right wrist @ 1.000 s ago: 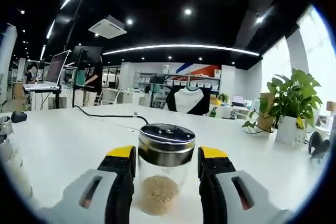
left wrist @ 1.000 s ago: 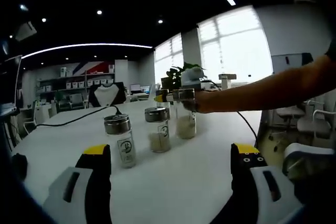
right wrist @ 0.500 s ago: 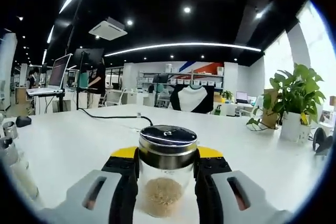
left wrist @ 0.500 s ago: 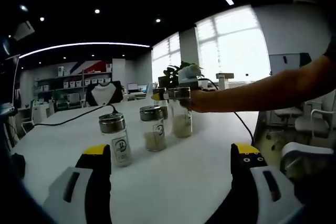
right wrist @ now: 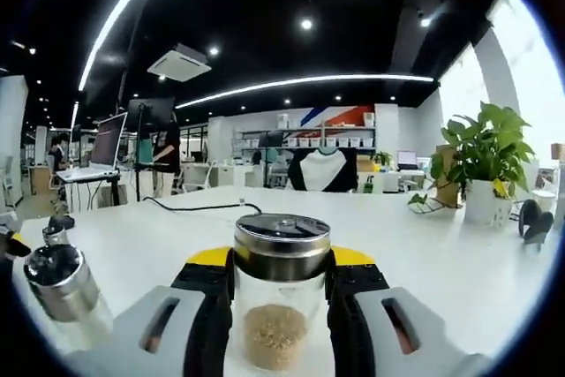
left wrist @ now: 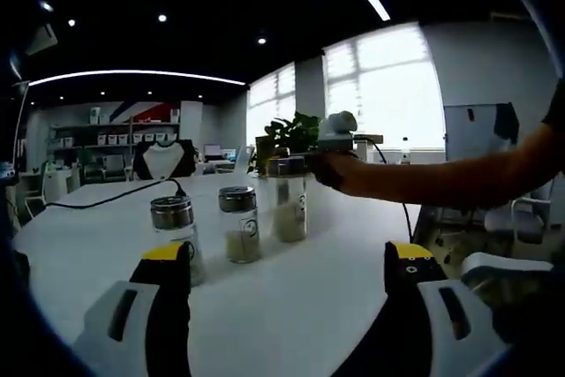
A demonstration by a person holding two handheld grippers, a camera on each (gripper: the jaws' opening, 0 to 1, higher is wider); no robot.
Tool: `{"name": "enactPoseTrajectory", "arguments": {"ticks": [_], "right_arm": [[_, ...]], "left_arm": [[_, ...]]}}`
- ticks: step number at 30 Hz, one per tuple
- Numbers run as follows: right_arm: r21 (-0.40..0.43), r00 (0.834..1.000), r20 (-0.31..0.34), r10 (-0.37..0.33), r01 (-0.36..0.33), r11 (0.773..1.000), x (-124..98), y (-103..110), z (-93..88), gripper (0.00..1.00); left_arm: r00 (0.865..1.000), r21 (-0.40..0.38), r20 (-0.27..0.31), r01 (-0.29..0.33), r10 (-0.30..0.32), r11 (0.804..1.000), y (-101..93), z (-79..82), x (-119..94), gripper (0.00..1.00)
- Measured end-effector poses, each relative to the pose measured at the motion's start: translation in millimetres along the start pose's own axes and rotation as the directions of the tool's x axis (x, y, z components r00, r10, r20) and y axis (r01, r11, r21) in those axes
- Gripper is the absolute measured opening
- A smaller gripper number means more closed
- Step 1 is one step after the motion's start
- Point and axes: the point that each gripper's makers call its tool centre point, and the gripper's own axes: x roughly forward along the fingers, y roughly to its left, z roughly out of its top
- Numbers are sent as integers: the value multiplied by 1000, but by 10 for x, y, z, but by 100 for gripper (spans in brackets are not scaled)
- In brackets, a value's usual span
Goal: Rotate the seasoning bottle until the label or dispensing opening points toward the visible target arrow and the bottle remains upright within the marked orientation range
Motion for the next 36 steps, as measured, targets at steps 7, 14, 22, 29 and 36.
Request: {"name": "enactPoseTrajectory", "arguments": {"ticks": [7,14,22,29,36], "right_arm": [[-49,999,36,-7,9,999,-432,113,38,38],[-90,998,58,15,-9,996,-633,279,115,38],[-108,998,68,10,-2,994,-798,369,121,38],[-106,995,104,-2,13,994,-1042,410,130,38],[-77,987,149,60,-49,996,-1198,572,210,38]], "left_arm": [[1000,-12,-9,2,-3,1000,-19,-21,46,99],[1000,-18,1,-7,7,1000,5,13,83,99],[1000,-14,-2,0,0,1000,-14,32,125,99],[1000,-2,20,-7,7,1000,-29,55,130,96],[1000,7,14,-9,9,1000,-16,41,174,95]]}}
